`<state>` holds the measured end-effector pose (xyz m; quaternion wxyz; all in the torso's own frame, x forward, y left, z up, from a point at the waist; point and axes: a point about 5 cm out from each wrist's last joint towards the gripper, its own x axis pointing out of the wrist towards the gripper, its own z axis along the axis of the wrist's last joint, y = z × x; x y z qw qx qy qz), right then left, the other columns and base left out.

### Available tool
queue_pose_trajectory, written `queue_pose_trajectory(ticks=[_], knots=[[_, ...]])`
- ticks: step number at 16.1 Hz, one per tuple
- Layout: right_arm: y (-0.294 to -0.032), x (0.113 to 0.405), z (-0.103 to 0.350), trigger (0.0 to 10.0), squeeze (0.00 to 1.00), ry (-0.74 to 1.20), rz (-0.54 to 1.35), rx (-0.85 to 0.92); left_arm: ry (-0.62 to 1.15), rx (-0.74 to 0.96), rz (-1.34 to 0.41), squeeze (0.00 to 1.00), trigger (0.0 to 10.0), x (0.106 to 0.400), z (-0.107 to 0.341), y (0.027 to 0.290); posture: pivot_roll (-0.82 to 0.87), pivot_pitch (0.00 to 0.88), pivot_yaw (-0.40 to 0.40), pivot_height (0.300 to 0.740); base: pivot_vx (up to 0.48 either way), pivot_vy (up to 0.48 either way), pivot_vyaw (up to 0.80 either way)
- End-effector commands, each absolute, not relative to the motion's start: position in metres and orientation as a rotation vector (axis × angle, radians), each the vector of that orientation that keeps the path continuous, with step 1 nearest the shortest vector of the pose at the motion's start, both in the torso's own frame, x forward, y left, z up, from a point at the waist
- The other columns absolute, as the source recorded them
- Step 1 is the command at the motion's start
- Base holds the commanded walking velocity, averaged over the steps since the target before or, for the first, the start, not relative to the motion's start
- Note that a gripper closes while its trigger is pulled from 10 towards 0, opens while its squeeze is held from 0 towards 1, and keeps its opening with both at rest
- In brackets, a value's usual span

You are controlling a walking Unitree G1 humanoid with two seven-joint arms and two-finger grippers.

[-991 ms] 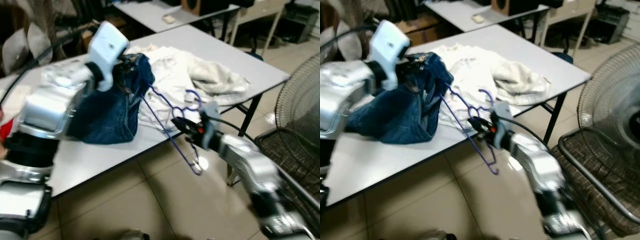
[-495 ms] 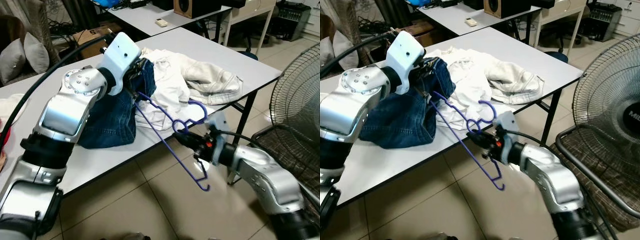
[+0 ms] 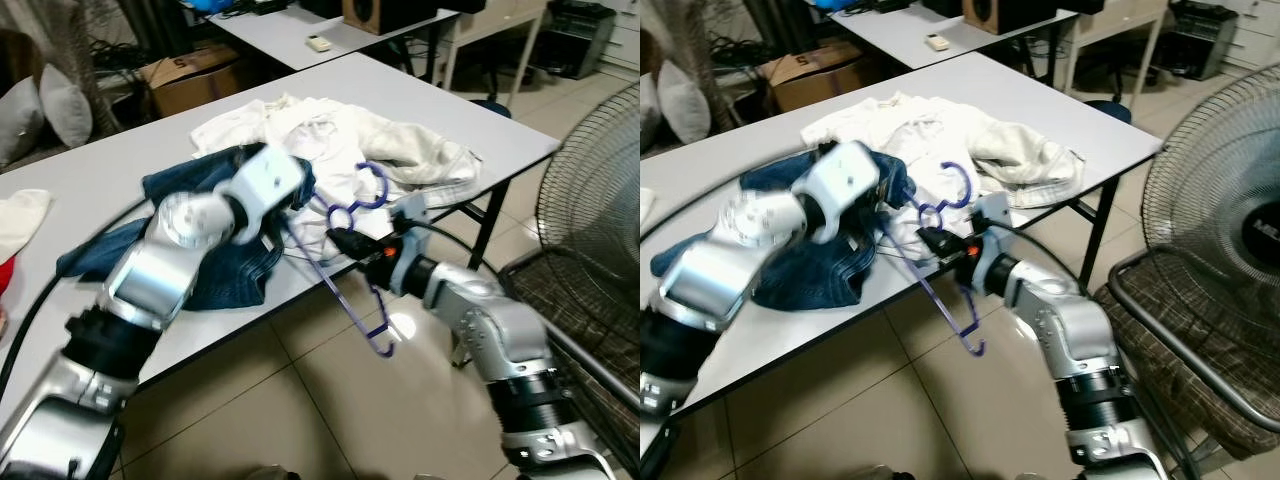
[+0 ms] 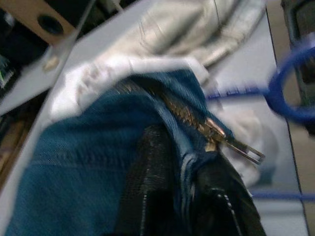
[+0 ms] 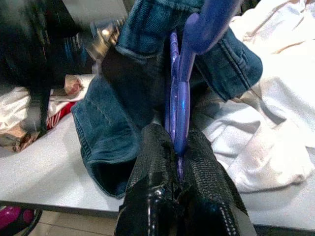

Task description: Hang hanger

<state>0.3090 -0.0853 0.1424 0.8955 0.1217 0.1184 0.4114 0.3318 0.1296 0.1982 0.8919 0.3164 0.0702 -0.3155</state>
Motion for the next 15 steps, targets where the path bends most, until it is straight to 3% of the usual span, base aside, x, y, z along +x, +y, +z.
queue_pose_trajectory(ticks=[1, 7, 11, 12, 13, 14, 15], knots=[[-0.078, 0.313, 0.163, 10.0, 0.00, 0.163, 0.901, 0.243, 0.197, 0.607, -0.616, 1.00, 10.0, 0.329, 0.188, 0.139, -0.16, 0.000, 0.118, 0.740, 0.000, 0.000, 0.00], [-0.077, 0.312, 0.165, 10.0, 0.00, 0.166, 0.918, 0.302, 0.104, 0.280, -0.524, 1.00, 10.0, 0.321, 0.175, 0.119, -0.16, 0.000, 0.100, 0.740, 0.000, 0.000, 0.00], [-0.077, 0.310, 0.167, 10.0, 0.00, 0.167, 0.924, 0.318, 0.042, 0.258, -0.412, 1.00, 10.0, 0.325, 0.170, 0.111, -0.17, 0.000, 0.098, 0.740, 0.000, 0.000, 0.00], [-0.078, 0.308, 0.167, 10.0, 0.00, 0.165, 0.923, 0.326, 0.022, 0.251, -0.367, 0.96, 4.6, 0.326, 0.170, 0.113, -0.18, 0.000, 0.098, 0.740, 0.000, 0.000, 0.00], [-0.078, 0.308, 0.168, 10.0, 0.00, 0.165, 0.922, 0.328, 0.018, 0.255, -0.347, 0.75, 1.2, 0.326, 0.170, 0.116, -0.18, 0.000, 0.098, 0.740, 0.000, 0.000, 0.00], [-0.078, 0.308, 0.167, 10.0, 0.00, 0.165, 0.918, 0.335, 0.019, 0.261, -0.327, 0.00, 0.0, 0.327, 0.169, 0.119, -0.18, 0.000, 0.098, 0.740, 0.000, 0.000, 0.00], [-0.079, 0.307, 0.167, 10.0, 0.00, 0.165, 0.911, 0.346, 0.006, 0.280, -0.270, 0.00, 0.0, 0.328, 0.169, 0.128, -0.18, 0.000, 0.098, 0.740, 0.000, 0.000, 0.00]])
